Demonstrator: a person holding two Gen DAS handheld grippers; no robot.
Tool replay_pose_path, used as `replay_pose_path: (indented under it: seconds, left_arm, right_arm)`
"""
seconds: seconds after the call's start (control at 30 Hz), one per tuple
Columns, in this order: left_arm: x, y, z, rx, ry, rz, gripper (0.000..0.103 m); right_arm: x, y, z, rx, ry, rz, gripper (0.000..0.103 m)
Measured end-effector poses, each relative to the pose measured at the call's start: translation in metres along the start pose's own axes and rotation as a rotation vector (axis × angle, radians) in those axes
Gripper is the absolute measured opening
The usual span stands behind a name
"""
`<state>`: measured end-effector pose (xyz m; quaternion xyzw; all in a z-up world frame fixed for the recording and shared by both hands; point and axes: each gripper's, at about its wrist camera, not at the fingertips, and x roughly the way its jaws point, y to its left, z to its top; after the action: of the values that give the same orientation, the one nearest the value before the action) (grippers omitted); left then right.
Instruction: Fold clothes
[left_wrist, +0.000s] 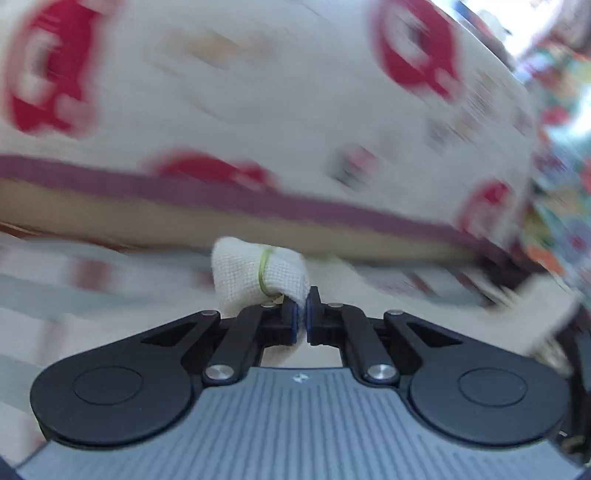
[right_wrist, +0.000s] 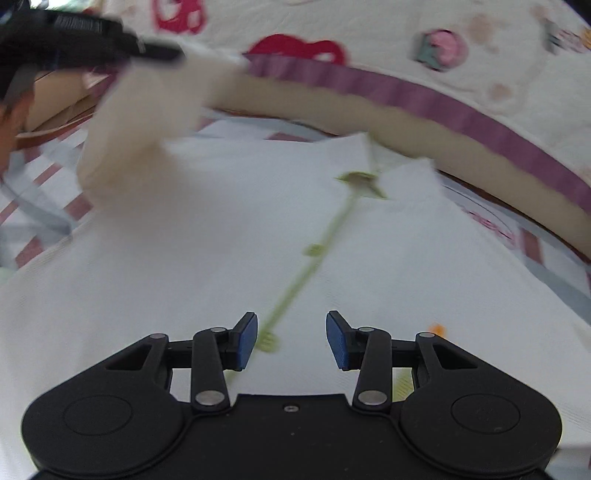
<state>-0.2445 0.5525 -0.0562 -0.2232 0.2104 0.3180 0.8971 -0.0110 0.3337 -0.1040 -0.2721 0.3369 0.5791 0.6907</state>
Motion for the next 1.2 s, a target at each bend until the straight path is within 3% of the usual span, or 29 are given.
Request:
replay_pose_path:
  seconds: [0.07, 0.2, 0.3, 0.37, 0.43, 0.57, 0.63, 0.7, 0.87, 0.93, 0.97, 1.03, 1.07, 1.13, 1.2]
  left_arm:
    - [0.015, -0.015, -0.013, 0.013, 0.069, -0.038, 0.013]
    - [0.044, -0.045, -0.038, 0.040, 0.207, -0.115, 0.017]
    - [0.066, -0.067, -0.057, 0.060, 0.310, -0.173, 0.030]
    - [0.058, -0.048, -0.041, 0.044, 0.291, -0.113, 0.035]
    - [0.043, -0.017, -0.023, 0.019, 0.227, 0.015, 0.041]
    - [0.032, 0.046, -0.027, -0.111, 0.213, 0.125, 0.038]
    - [0.040, 0.062, -0.041, -0.098, 0.241, 0.174, 0.038]
    - [0.046, 0.075, -0.048, -0.116, 0.258, 0.198, 0.037]
    - [0.056, 0.104, -0.060, -0.196, 0.262, 0.225, 0.037]
    - [0.056, 0.105, -0.060, -0.195, 0.253, 0.229, 0.038]
    - [0.055, 0.105, -0.060, -0.192, 0.250, 0.232, 0.040]
    - [0.055, 0.101, -0.058, -0.179, 0.246, 0.216, 0.042]
    - [0.054, 0.098, -0.057, -0.172, 0.244, 0.205, 0.045]
    - [0.053, 0.093, -0.056, -0.158, 0.241, 0.184, 0.047]
    - [0.052, 0.089, -0.054, -0.145, 0.237, 0.163, 0.050]
  right_arm:
    - [0.000, -0.014, -0.010, 0.064, 0.009, -0.003, 0.047]
    - [0.002, -0.024, -0.017, 0.152, -0.004, 0.032, 0.047]
    - [0.004, -0.026, -0.015, 0.209, -0.021, 0.073, 0.047]
    - [0.006, -0.028, -0.015, 0.248, -0.033, 0.100, 0.047]
    - [0.007, -0.029, -0.012, 0.292, -0.042, 0.132, 0.047]
    - [0.018, -0.011, 0.007, 0.379, -0.025, 0.198, 0.049]
    - [0.027, 0.013, 0.017, 0.310, -0.023, 0.169, 0.055]
    - [0.042, 0.033, 0.023, 0.244, -0.024, 0.086, 0.065]
    - [0.087, 0.049, 0.033, 0.165, 0.043, -0.093, 0.068]
    - [0.083, 0.037, 0.038, 0.189, -0.008, -0.119, 0.032]
    - [0.074, 0.030, 0.043, 0.204, -0.053, -0.091, 0.014]
    - [0.048, 0.020, 0.055, 0.189, -0.176, -0.031, 0.014]
    - [0.033, 0.020, 0.062, 0.117, -0.242, -0.033, 0.013]
    - [0.005, 0.018, 0.070, 0.027, -0.371, -0.100, 0.013]
    - [-0.010, 0.005, 0.069, 0.051, -0.458, -0.158, 0.017]
